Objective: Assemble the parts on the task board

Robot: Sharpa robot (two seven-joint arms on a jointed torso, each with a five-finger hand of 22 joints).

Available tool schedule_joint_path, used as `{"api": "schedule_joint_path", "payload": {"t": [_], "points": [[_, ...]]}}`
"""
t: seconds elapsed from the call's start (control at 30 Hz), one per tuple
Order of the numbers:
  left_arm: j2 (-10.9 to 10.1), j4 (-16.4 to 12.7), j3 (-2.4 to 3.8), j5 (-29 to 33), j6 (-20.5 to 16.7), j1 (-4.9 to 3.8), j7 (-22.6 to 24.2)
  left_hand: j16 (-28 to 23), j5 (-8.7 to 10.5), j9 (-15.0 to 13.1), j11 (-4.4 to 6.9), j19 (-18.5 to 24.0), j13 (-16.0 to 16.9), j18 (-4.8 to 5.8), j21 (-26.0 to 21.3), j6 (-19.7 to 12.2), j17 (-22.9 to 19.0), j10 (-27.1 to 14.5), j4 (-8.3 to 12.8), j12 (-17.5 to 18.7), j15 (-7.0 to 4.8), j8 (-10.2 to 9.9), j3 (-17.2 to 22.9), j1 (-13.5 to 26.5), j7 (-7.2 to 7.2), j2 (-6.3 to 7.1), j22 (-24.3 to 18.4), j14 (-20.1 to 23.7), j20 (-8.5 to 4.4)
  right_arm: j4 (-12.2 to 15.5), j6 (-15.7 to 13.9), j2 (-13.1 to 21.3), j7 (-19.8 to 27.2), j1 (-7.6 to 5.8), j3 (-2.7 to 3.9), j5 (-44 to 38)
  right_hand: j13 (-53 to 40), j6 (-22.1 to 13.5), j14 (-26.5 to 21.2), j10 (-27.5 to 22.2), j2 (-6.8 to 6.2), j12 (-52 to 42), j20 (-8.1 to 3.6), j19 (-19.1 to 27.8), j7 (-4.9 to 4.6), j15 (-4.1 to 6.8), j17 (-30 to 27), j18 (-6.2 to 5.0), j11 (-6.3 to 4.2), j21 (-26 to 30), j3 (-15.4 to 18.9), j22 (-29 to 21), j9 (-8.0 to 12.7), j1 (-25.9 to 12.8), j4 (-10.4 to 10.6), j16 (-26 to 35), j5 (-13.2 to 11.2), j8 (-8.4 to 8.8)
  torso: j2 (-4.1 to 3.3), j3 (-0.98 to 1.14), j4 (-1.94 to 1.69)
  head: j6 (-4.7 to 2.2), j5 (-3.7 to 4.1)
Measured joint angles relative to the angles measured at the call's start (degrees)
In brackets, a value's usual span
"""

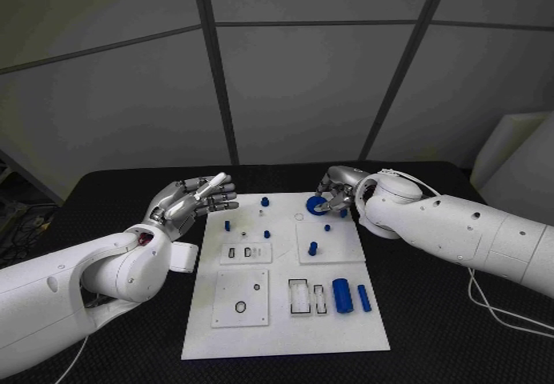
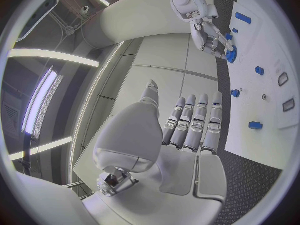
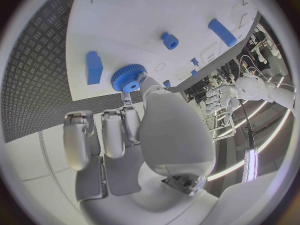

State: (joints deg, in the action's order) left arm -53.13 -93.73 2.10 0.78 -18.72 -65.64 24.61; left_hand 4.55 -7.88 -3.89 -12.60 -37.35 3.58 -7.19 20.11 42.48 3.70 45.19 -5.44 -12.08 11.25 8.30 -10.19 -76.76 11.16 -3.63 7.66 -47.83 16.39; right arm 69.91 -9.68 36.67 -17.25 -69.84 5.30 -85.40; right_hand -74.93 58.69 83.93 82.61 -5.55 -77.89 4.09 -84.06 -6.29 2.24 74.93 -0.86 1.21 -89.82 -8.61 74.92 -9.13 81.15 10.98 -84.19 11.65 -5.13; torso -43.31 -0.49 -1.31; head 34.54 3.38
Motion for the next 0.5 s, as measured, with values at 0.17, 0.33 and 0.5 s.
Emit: {"api": "schedule_joint_path", "payload": {"t": [0.17,0.33,0.5], "points": [[0.05,0.03,0.0,0.0,0.0,0.0,-0.01,0.0,0.0,0.0,0.0,0.0,0.0,0.0,0.0,0.0,0.0,0.0,0.0,0.0,0.0,0.0,0.0,0.0,0.0,0.0,0.0,0.0,0.0,0.11,-0.07,0.01,0.33,0.0,0.0,0.11,0.0,0.87,0.01,0.51,0.63,-0.65,-0.22,0.21,-0.4,0.65,0.02,0.0,-0.51,0.0,-1.06,0.02,0.01,0.9,-1.04,0.0,0.09,-0.45,0.0,0.01,0.02,0.1,0.1],[0.05,0.04,0.0,0.0,0.0,0.0,-0.06,0.0,0.0,0.0,0.0,0.22,0.0,-0.01,-0.24,0.0,0.0,0.0,0.17,0.35,0.0,0.0,-0.17,0.0,0.0,0.0,-0.12,0.0,-0.22,0.33,-0.84,0.03,0.64,0.09,-0.09,0.04,0.0,0.88,0.01,0.51,1.26,-0.65,-0.43,0.0,-0.39,0.65,0.02,0.0,-0.51,0.0,-1.34,0.02,0.06,1.32,-1.34,0.0,0.09,-0.44,0.02,0.01,0.03,0.14,0.15],[0.03,0.02,0.0,0.0,0.04,0.0,-0.18,0.0,0.0,-0.01,0.0,0.21,0.0,-0.02,-0.24,0.0,0.0,0.0,0.18,0.36,0.0,0.0,-0.18,0.0,0.0,0.0,-0.12,0.0,-0.21,1.32,-2.48,0.09,1.14,0.26,-0.15,-0.51,0.0,0.88,0.01,0.72,1.48,-0.87,-0.43,0.0,-0.39,0.65,0.01,0.0,-0.71,0.0,-1.32,0.02,0.08,1.39,-1.36,0.0,0.08,-0.44,0.03,0.01,0.03,0.05,0.17]]}}
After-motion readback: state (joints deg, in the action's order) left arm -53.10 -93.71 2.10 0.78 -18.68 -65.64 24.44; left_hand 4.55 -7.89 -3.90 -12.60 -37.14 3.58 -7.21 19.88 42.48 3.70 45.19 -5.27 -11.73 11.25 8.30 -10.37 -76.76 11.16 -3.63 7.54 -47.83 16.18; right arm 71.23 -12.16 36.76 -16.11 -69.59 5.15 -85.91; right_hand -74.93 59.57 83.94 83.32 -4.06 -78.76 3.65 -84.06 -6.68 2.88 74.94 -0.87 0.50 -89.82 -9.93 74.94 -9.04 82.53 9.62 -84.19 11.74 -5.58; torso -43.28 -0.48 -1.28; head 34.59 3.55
